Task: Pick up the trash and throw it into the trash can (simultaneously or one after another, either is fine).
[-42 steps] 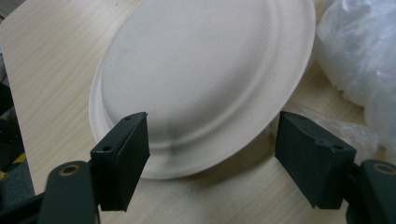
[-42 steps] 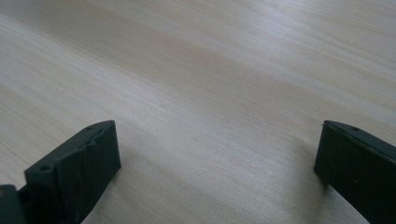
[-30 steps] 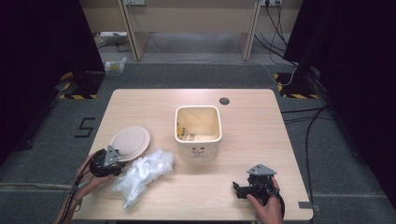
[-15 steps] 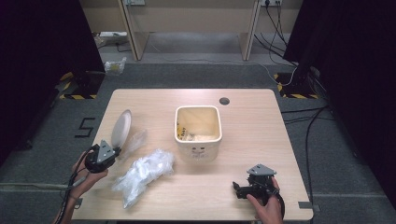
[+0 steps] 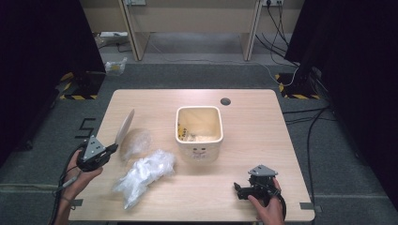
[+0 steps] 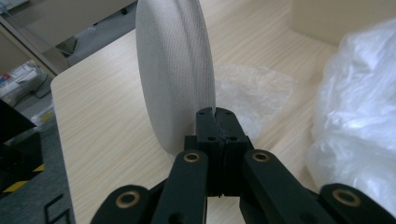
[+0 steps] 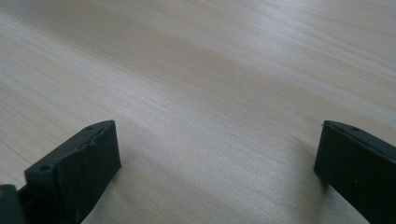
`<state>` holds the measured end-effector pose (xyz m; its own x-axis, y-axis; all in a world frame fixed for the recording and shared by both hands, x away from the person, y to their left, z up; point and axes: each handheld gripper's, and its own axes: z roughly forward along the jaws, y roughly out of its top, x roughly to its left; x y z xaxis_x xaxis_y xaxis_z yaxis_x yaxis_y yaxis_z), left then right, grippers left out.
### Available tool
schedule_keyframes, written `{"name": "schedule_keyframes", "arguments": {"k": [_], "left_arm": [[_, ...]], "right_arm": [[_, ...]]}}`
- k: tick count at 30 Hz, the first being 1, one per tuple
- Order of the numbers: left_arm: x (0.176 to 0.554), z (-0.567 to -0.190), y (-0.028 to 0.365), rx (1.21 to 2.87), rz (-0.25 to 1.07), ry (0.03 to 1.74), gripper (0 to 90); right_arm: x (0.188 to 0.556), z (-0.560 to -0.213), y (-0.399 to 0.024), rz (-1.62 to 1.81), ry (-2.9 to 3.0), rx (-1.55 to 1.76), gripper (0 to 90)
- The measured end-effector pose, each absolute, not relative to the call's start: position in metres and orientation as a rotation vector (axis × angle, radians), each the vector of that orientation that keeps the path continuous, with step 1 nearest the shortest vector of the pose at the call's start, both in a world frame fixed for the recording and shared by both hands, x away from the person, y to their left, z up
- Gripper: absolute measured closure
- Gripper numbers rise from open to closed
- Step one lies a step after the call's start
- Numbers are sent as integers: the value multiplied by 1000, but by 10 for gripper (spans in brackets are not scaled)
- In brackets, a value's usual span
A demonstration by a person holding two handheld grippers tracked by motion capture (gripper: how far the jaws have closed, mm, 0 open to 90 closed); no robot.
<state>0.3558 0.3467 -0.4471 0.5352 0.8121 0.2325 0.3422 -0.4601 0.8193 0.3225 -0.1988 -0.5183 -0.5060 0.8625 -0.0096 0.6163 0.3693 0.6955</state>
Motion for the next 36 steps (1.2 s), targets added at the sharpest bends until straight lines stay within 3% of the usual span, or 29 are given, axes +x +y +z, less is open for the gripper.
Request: {"name": "schedule_keyframes", "arguments": {"k": [13,36], "left_arm": [[357,-424,340,2010,801,880,893],[357,-351,279,2057,852,638,892]], "right_arm": [[323,-518,-199,908,2264,1290,2],[323,-518,-199,909,2264,1289,3]]}}
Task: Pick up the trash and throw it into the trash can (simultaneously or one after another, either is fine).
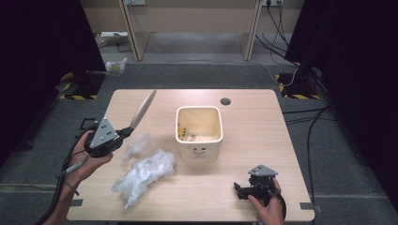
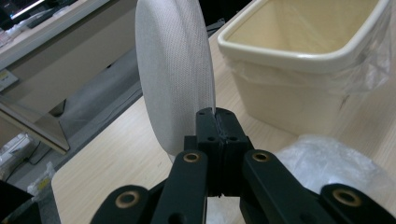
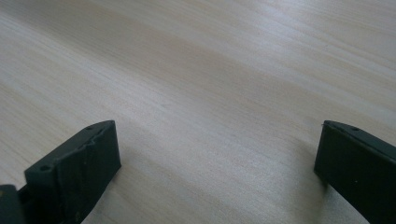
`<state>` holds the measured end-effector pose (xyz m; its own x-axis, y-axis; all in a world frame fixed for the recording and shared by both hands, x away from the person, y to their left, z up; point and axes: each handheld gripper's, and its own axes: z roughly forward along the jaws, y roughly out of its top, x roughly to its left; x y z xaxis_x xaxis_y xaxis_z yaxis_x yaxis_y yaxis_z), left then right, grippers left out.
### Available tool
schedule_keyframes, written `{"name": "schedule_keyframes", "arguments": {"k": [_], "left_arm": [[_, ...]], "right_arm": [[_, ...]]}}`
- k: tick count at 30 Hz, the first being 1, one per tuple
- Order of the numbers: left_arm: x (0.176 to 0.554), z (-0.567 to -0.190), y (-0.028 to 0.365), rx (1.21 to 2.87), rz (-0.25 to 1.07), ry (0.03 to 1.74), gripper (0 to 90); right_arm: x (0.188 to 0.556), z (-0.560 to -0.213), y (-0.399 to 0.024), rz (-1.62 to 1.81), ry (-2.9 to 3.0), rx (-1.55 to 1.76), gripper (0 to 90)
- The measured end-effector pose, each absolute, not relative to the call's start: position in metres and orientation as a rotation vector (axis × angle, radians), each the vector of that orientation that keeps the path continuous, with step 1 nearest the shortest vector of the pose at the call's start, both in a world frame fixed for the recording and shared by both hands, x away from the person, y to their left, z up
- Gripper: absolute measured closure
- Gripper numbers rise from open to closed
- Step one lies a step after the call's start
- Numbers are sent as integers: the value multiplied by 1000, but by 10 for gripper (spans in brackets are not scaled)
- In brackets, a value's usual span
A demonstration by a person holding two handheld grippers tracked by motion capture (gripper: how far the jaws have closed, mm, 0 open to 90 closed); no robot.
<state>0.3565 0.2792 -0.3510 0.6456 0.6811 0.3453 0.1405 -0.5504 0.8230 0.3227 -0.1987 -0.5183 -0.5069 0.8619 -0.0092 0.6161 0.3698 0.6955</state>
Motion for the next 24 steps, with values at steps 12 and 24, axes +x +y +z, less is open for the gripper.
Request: {"name": "schedule_keyframes", "arguments": {"k": [12,24], "left_arm": [[352,-325,233,2083,829,483,892],[349,-319,189,2106,781,360,891]], "right_arm": [[323,-518,-199,907,2265,1287,2],[323,-518,-199,907,2265,1287,2]]}}
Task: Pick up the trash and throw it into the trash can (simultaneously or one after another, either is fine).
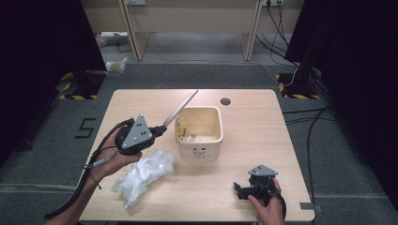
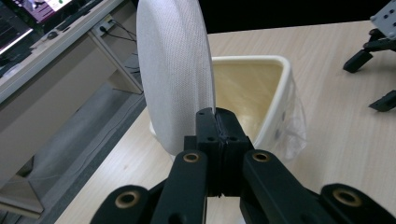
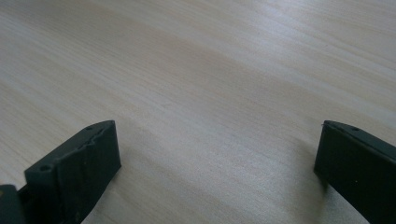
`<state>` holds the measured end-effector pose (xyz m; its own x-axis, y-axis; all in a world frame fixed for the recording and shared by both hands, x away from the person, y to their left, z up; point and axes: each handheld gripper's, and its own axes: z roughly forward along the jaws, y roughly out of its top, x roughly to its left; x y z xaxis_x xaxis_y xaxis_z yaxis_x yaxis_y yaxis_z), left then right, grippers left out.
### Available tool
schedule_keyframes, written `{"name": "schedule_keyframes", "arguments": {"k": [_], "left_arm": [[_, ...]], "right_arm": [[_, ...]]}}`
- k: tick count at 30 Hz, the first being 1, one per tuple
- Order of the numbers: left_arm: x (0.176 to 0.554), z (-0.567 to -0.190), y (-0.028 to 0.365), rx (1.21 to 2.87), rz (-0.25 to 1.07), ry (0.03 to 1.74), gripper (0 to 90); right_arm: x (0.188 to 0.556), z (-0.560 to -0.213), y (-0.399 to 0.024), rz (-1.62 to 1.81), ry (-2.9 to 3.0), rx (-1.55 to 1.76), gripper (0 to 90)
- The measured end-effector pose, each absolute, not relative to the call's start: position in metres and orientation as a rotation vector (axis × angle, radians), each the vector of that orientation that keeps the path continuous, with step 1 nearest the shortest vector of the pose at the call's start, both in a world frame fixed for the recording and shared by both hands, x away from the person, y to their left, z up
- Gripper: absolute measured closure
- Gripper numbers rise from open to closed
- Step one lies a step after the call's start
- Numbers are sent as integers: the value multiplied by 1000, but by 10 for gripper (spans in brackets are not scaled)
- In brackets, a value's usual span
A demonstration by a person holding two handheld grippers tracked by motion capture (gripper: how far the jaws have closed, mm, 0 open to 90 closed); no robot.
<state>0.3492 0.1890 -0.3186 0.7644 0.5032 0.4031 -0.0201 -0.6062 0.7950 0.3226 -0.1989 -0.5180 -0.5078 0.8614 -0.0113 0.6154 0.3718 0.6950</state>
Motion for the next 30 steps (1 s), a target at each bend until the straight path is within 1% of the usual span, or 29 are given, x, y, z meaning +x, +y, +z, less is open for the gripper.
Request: {"name": "schedule_keyframes", "arguments": {"k": [6,12,30], "left_arm": [[350,-327,171,2126,752,325,891],[350,-326,157,2130,730,296,891],[369,-348,138,2189,667,319,886]], "right_arm": [[323,-518,-199,907,2265,1287,2],[323,-518,-199,907,2265,1287,2],[323,-518,-199,907,2265,1287,2]]}}
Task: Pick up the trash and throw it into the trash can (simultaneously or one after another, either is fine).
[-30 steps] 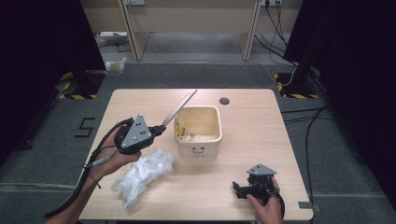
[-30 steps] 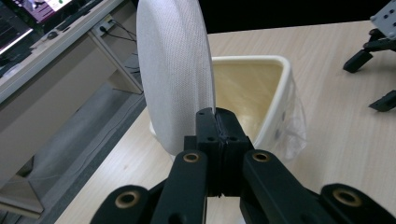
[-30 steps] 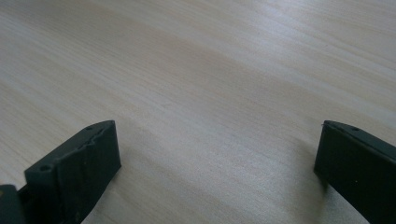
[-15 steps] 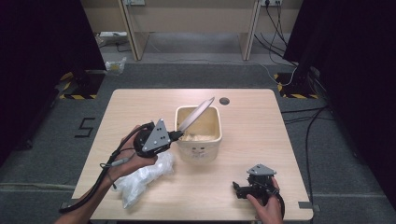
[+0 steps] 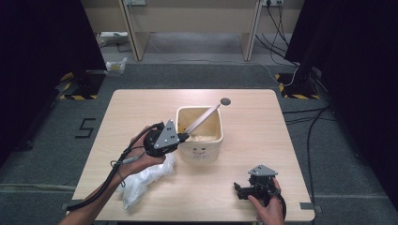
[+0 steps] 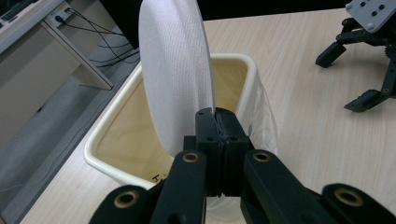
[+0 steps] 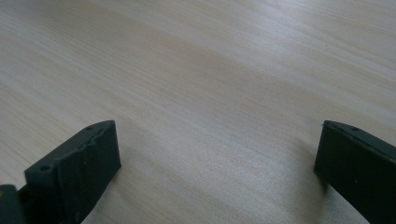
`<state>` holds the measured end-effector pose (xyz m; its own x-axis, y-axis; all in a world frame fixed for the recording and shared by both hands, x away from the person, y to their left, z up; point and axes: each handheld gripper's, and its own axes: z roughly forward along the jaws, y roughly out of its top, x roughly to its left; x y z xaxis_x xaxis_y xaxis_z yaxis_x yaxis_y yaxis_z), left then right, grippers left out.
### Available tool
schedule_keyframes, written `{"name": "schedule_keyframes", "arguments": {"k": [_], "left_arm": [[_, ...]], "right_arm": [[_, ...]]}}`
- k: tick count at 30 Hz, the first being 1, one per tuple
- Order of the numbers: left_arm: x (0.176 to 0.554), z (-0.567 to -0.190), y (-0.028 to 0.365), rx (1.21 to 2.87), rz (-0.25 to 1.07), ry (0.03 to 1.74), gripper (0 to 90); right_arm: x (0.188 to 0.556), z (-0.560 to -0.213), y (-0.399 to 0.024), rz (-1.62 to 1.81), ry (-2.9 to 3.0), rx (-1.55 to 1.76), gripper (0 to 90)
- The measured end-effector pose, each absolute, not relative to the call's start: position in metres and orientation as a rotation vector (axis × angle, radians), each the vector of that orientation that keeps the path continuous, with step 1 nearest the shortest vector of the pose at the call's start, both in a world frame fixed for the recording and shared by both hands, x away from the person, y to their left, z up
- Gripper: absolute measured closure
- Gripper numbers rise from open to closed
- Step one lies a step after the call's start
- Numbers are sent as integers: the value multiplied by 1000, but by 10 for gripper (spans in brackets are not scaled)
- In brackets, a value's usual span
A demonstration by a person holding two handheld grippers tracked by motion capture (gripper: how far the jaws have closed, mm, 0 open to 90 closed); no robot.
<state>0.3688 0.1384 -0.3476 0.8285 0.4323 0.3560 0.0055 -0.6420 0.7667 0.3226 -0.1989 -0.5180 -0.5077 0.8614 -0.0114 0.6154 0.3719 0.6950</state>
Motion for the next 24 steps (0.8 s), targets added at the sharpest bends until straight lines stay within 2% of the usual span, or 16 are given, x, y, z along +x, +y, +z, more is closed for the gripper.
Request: {"name": "schedule_keyframes", "arguments": {"k": [17,24], "left_arm": [[384,-364,134,2224,619,370,862],[383,-363,139,2204,607,395,675]], "right_arm": [[323,-518,-199,910,2265,1282,2],[323,-518,-199,908,2266,1282,2]]}}
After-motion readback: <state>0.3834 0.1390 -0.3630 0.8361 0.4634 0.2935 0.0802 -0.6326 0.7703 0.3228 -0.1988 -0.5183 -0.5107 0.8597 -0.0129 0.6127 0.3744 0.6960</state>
